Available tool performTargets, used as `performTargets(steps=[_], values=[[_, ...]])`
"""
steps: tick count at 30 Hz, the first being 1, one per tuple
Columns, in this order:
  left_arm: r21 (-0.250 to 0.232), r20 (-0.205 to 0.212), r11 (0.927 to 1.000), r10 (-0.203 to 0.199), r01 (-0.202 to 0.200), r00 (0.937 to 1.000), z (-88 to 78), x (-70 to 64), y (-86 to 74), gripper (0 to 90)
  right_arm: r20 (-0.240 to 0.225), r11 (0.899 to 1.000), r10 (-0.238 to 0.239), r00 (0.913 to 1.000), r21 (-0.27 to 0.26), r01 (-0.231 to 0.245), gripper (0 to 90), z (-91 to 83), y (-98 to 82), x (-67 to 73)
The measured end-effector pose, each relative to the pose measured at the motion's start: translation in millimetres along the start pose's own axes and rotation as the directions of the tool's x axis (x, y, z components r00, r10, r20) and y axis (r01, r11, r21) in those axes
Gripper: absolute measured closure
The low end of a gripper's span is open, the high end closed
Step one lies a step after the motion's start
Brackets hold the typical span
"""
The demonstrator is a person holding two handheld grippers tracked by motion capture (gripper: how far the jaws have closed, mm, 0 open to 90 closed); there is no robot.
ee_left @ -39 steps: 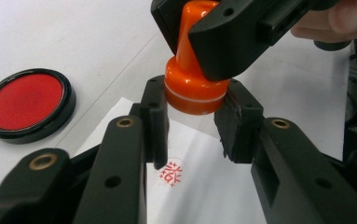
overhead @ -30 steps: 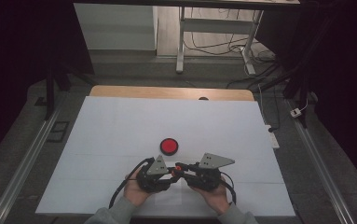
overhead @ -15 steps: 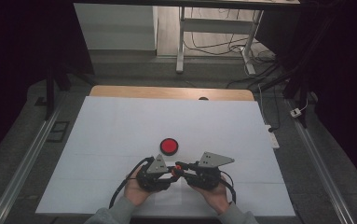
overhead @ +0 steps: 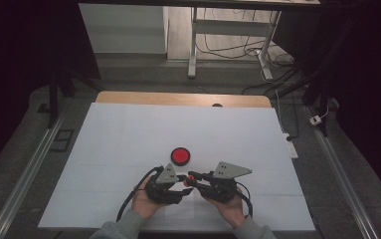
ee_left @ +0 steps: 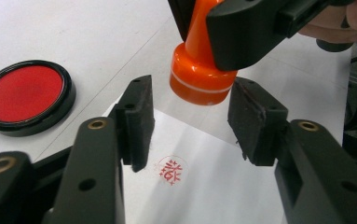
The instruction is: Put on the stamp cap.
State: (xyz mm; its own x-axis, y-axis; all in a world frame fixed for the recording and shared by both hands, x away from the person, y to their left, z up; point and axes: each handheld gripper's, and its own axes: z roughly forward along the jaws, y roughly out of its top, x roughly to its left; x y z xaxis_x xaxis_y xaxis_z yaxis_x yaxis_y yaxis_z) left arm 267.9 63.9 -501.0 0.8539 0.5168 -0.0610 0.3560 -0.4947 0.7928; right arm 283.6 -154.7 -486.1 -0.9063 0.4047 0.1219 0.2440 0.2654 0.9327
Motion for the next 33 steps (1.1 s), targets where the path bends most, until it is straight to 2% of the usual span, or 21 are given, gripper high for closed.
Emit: performTargets(steps=[12, 16, 22, 27, 33], values=[[-0.001, 0.006, 0.9997, -0.025, 0.025, 0.9997, -7.4, 4.0, 2.1, 38.9, 0.014, 1.000, -0.007, 0.9999, -0.020, 0.007, 72.2, -5.1, 2.5, -2.6], [0.035, 0.016, 0.9988, -0.034, 0.034, 0.9993, -11.3, 6.0, 1.9, 33.4, 0.022, 1.000, -0.011, 0.9997, -0.026, 0.012, 72.2, -7.0, 3.4, -3.9], [0.030, 0.007, 0.9992, -0.027, 0.026, 0.9996, -21.4, 5.7, -0.1, 32.6, 0.030, 1.000, -0.007, 0.9995, -0.029, 0.007, 72.2, -9.1, 3.4, -6.2], [0.017, -0.001, 0.9991, -0.038, 0.038, 0.9993, -31.3, 9.1, -3.1, 32.7, 0.037, 1.000, -0.012, 0.9992, -0.028, 0.013, 72.2, -10.4, 3.8, -7.5], [-0.002, -0.020, 0.9987, -0.051, 0.051, 0.9985, -47.7, 12.1, -13.8, 32.8, 0.044, 1.000, -0.009, 0.9990, -0.027, 0.010, 72.2, -12.0, 3.2, -9.5]])
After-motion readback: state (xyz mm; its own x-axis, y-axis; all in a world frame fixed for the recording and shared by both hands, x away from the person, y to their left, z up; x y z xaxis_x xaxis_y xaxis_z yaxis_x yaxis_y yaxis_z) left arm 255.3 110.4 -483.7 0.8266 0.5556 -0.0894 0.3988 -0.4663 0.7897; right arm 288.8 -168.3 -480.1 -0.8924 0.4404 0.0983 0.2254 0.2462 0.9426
